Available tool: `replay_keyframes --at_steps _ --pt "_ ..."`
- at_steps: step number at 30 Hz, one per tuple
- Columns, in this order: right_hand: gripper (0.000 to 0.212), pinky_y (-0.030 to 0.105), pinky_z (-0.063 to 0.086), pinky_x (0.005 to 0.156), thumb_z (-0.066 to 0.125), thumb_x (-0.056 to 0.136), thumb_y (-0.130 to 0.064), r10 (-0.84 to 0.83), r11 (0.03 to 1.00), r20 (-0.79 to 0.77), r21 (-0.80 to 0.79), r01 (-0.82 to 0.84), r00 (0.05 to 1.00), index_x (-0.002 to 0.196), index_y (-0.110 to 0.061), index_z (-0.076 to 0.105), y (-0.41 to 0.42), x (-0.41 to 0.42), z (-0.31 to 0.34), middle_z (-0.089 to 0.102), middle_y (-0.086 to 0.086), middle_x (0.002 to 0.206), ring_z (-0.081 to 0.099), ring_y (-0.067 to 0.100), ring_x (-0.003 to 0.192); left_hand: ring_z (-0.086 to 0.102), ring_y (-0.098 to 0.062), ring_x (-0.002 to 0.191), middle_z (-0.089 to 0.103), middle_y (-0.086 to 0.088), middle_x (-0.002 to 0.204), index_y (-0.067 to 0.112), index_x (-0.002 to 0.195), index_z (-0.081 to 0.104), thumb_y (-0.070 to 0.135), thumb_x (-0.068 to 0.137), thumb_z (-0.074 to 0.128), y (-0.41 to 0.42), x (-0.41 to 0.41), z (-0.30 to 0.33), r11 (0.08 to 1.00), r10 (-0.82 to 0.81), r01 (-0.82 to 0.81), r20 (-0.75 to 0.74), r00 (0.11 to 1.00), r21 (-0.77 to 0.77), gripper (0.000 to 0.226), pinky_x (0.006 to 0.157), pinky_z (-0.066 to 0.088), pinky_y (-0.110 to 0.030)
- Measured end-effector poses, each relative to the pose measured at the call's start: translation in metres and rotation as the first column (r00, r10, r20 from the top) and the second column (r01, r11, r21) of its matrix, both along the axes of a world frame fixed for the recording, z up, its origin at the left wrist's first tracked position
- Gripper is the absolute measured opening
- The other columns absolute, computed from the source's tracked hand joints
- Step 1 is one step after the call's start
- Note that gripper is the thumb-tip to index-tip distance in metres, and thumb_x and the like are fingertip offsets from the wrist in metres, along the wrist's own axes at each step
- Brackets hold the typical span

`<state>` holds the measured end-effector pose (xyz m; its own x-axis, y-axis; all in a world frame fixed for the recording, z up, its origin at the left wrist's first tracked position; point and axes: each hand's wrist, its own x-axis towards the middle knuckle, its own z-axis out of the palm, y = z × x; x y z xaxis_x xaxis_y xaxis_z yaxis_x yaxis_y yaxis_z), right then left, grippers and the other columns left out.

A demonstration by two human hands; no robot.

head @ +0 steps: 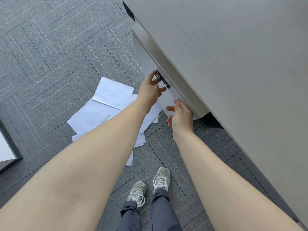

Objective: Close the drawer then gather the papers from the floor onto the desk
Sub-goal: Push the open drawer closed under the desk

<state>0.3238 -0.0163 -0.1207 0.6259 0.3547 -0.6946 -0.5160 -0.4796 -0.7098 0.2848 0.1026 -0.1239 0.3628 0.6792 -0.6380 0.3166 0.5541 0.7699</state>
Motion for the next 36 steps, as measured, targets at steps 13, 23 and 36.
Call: replay_keyframes --at_steps 13,23,36 --pt "0.032 0.015 0.035 0.037 0.039 0.101 -0.016 -0.070 0.997 0.001 0.026 0.069 0.998 0.124 -0.010 0.060 0.006 0.001 -0.001 0.067 -0.003 0.085 0.042 0.014 0.051 0.067 -0.013 0.079 0.056 -0.006 0.137 0.022 0.148 0.033 -0.011 0.089 0.026 0.003 0.004 -0.004 1.000 -0.011 0.011 0.008 1.000 0.023 0.068 0.073 0.044 -0.026" --pt "0.028 0.019 0.035 0.039 0.039 0.101 -0.017 -0.003 1.000 0.017 0.014 0.003 1.000 0.118 -0.015 0.060 0.003 0.005 0.000 0.068 -0.004 0.085 0.040 0.006 0.032 0.070 -0.027 0.094 0.070 -0.002 0.114 0.024 0.131 0.054 0.009 0.090 0.041 0.007 0.006 -0.014 0.936 -0.072 0.163 -0.285 0.956 0.311 0.046 0.089 0.053 -0.040" --pt "0.023 0.023 0.031 0.040 0.037 0.101 -0.020 0.036 0.999 -0.042 -0.002 -0.036 0.998 0.111 -0.017 0.057 0.011 0.005 0.010 0.067 0.001 0.086 0.041 0.007 0.034 0.064 -0.038 0.093 0.068 -0.016 0.102 0.009 0.107 0.056 0.026 0.098 0.050 0.024 0.007 -0.010 0.452 -0.109 0.767 -0.825 0.554 0.455 0.020 0.063 0.032 -0.033"
